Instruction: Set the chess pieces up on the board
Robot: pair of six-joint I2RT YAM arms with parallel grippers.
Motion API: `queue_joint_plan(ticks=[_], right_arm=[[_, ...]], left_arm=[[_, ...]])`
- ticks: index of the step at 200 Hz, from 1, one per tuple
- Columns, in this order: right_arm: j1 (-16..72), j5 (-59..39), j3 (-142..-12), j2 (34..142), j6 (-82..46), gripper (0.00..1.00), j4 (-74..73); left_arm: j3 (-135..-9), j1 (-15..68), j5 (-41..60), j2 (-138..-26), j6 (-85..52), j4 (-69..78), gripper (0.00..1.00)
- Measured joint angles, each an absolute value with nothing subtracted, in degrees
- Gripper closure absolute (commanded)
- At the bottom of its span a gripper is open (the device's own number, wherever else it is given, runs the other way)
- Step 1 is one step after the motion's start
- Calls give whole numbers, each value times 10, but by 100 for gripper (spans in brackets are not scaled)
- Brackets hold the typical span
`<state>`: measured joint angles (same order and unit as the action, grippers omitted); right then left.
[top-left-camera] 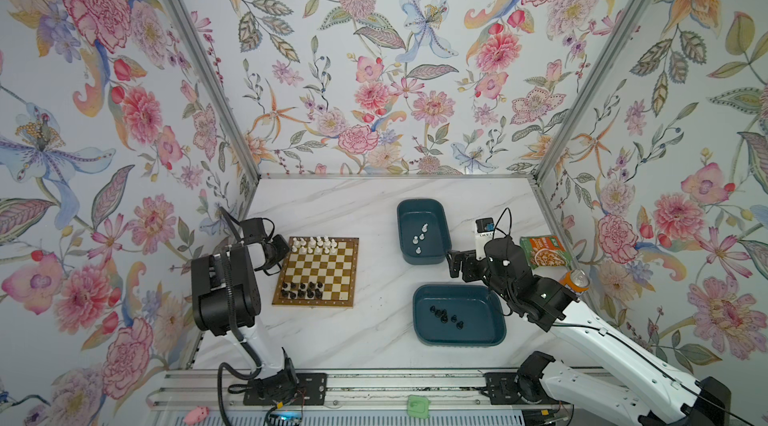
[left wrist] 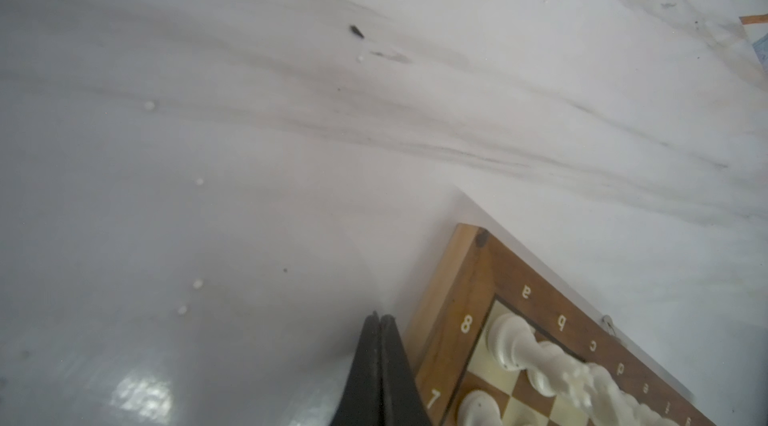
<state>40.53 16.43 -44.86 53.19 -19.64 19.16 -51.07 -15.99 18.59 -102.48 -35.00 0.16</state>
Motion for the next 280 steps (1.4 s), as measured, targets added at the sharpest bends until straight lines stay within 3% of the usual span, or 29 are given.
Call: queue_joint_plan(ticks=[146,280], right_arm=[[439,189,-449,523,-200,1,201],[455,258,-449,496,-228,1,274]], left_arm=[[-414,-41,206,-939,-376,-2,100],[-298,-3,193,-837,-425,34,100]])
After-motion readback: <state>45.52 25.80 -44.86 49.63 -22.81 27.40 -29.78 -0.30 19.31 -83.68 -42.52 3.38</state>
